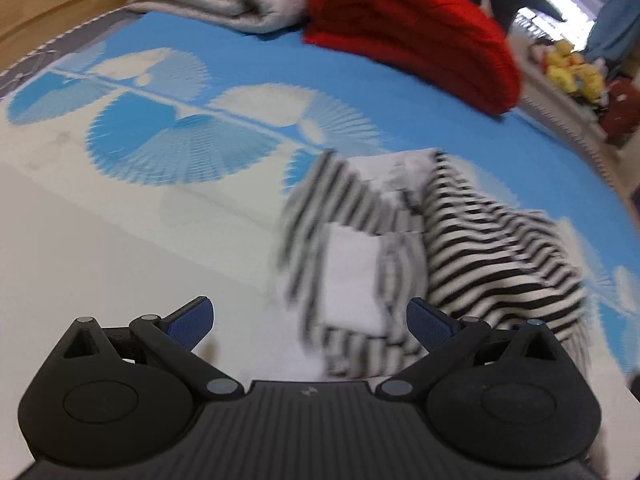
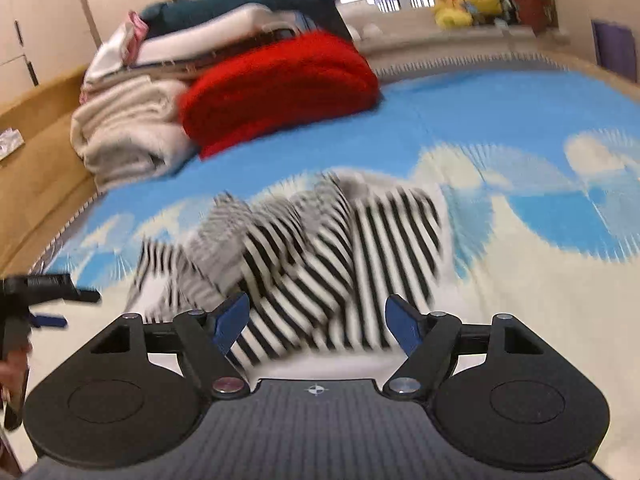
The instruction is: Fold small clothes
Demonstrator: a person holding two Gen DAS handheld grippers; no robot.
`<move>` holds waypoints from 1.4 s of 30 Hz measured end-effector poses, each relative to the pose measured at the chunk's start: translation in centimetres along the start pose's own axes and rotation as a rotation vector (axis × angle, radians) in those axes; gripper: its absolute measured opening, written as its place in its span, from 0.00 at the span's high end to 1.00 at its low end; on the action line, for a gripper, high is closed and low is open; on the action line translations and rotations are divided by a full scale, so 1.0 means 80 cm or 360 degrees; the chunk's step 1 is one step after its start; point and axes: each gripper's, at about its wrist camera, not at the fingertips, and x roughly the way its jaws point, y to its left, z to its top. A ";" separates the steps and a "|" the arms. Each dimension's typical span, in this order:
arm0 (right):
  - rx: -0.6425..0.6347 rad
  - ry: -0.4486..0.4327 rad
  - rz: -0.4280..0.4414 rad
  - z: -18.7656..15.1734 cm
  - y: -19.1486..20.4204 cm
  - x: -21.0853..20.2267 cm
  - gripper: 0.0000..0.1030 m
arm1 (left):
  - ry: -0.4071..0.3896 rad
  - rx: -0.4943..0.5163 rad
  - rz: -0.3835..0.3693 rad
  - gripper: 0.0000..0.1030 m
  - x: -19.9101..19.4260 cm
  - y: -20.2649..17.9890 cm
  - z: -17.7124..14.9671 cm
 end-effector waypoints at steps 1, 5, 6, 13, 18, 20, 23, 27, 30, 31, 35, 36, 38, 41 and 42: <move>-0.0013 -0.0037 0.0001 0.008 0.004 0.006 0.40 | -0.0020 0.0002 -0.0043 0.00 0.000 -0.007 -0.001; -0.0144 0.0033 0.0087 -0.005 0.031 0.078 0.76 | 0.0051 0.0099 -0.0090 0.00 0.023 -0.044 -0.013; -0.0255 0.0114 0.0073 -0.021 0.039 0.097 0.76 | 0.0082 0.0159 -0.0078 0.00 0.033 -0.054 -0.018; -0.0477 0.0304 -0.0049 -0.053 0.050 0.110 0.72 | 0.0179 0.0809 0.0222 0.00 0.088 -0.126 -0.078; -0.0465 -0.0026 -0.0077 -0.029 0.052 0.071 0.60 | 0.0157 0.0588 0.0131 0.00 0.068 -0.118 -0.066; -0.0413 -0.0189 -0.0049 -0.014 0.047 0.066 0.59 | 0.0142 0.0485 0.0116 0.00 0.063 -0.110 -0.057; -0.0358 -0.0344 0.0040 0.006 0.043 0.068 0.57 | 0.0071 0.0346 0.0075 0.00 0.055 -0.098 -0.039; -0.0496 -0.0398 0.0017 0.010 0.043 0.071 0.57 | 0.0014 0.0238 -0.0017 0.00 0.048 -0.092 -0.029; -0.0458 -0.0369 0.0059 0.012 0.043 0.086 0.57 | 0.0043 0.0249 -0.0029 0.00 0.052 -0.095 -0.030; -0.0474 -0.0368 0.0076 0.010 0.048 0.097 0.57 | 0.0059 0.0269 -0.0014 0.00 0.055 -0.096 -0.032; -0.0646 0.0027 0.0050 -0.019 0.075 0.168 0.53 | 0.0116 0.0389 0.0081 0.00 0.071 -0.097 -0.042; -0.0673 0.0164 0.0016 -0.035 0.077 0.186 0.53 | 0.0127 0.0415 0.0112 0.00 0.076 -0.097 -0.044; -0.0697 0.0045 0.0003 -0.056 0.077 0.182 0.52 | 0.0140 0.0434 0.0137 0.00 0.082 -0.096 -0.045; -0.0692 0.0080 0.0020 -0.038 0.078 0.168 0.46 | 0.0144 0.0381 0.0104 0.00 0.078 -0.090 -0.040; -0.0639 0.0068 0.0027 -0.030 0.074 0.161 0.42 | 0.0138 0.0367 0.0094 0.00 0.075 -0.088 -0.039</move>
